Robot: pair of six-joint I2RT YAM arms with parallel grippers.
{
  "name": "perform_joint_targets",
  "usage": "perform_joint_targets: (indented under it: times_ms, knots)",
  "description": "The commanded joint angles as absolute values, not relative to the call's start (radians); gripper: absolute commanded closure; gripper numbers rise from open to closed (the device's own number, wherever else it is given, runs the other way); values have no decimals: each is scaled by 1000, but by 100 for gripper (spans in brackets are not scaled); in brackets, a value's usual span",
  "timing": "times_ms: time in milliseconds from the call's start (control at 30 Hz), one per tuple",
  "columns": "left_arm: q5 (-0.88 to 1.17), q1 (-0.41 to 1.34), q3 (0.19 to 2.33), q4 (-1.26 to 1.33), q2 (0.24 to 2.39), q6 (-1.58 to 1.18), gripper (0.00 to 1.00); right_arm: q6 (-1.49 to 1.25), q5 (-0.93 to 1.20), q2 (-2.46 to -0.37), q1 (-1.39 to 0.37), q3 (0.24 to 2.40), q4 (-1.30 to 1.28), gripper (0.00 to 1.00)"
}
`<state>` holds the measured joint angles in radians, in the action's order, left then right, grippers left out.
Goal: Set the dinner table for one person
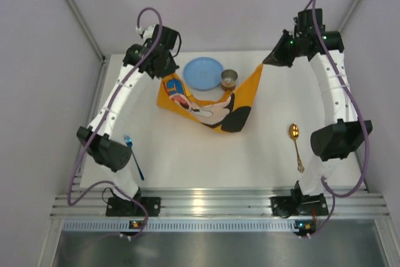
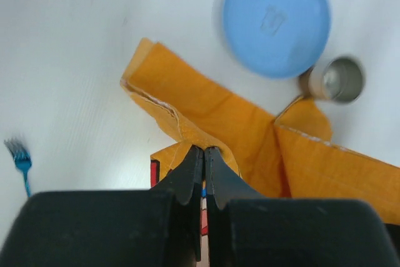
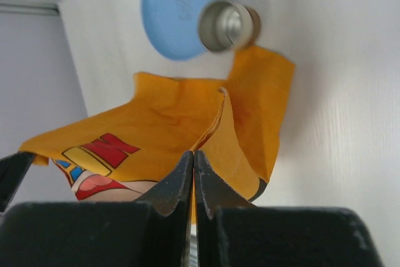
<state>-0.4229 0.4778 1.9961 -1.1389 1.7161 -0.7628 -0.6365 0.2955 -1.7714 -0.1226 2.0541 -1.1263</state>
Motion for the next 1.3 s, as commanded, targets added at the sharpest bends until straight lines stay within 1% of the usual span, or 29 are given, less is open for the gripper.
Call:
perform_joint_targets:
  times_ms: [0,33,67,100,167,200,233,267,300,333,367,400,433,500,533,600,633,700,767,833,967,1100,1133,1167,1200,1233,1267]
  knots:
    - [-414,439,2377,-1147,1816,-620,100,-635,393,-1782,-92,2360,-1121,100]
    - [-416,436,2460,-1175,1837,-615,100,-643,397,-1770,-81,2403,-1121,100]
    - [-414,430,2559,-1215,1848,-614,100,-643,406,-1752,-77,2395,-1121,100]
    - [-410,430,2563,-1215,1844,-617,100,-638,402,-1724,-75,2376,-1121,100]
    - [-396,431,2427,-1188,1743,-629,100,-612,362,-1590,-71,2252,-1114,100]
    - [-393,431,2348,-1128,1689,-633,100,-606,347,-1527,-72,2185,-1080,100]
    - [-393,433,2259,-1094,1563,-637,100,-597,324,-1399,-72,2049,-1065,100]
    - [-402,431,2085,-1065,1499,-649,100,-589,278,-1332,-72,1978,-1031,100]
    - [-413,433,2009,-1034,1386,-656,100,-586,259,-1268,-72,1898,-1019,100]
    - [-420,431,1938,-1031,1338,-663,100,-583,233,-1162,-71,1759,-1019,100]
    - [-426,431,1802,-1028,1291,-678,100,-583,198,-1116,-71,1684,-1017,100]
    - [-423,431,1723,-1019,1191,-686,100,-584,187,-1073,-69,1604,-1012,100]
    - [-417,431,1551,-981,1139,-696,100,-597,183,-1004,-71,1431,-1008,100]
    - [-374,431,1388,-936,998,-730,100,-609,210,-957,-69,1260,-982,100]
    - [-362,431,1244,-904,961,-748,100,-633,215,-918,-71,1095,-964,100]
    - [-316,431,1111,-881,875,-801,100,-646,233,-890,-71,952,-890,100]
    - [-305,431,978,-867,850,-817,100,-655,226,-875,-69,833,-867,100]
    - [-257,431,849,-825,793,-867,100,-644,195,-877,-69,714,-827,100]
    - [-229,431,713,-843,775,-925,100,-626,149,-897,-69,674,-830,100]
    - [-178,439,675,-841,756,-945,100,-620,120,-907,-71,655,-847,100]
    - [-195,445,695,-876,778,-969,100,-635,87,-899,-71,661,-873,100]
    - [-132,443,719,-916,862,-1003,100,-664,68,-896,-71,713,-948,100]
    - [-120,443,738,-920,871,-1005,98,-664,63,-881,-69,721,-962,100]
    - [-120,443,750,-937,883,-1017,89,-664,61,-871,-71,730,-994,100]
    - [-127,443,765,-957,885,-1023,48,-654,77,-864,-71,739,-1003,100]
    - [-138,443,799,-1023,887,-1029,23,-649,101,-848,-71,745,-1015,100]
    - [-175,443,822,-1063,888,-1067,6,-649,101,-844,-69,752,-1064,100]
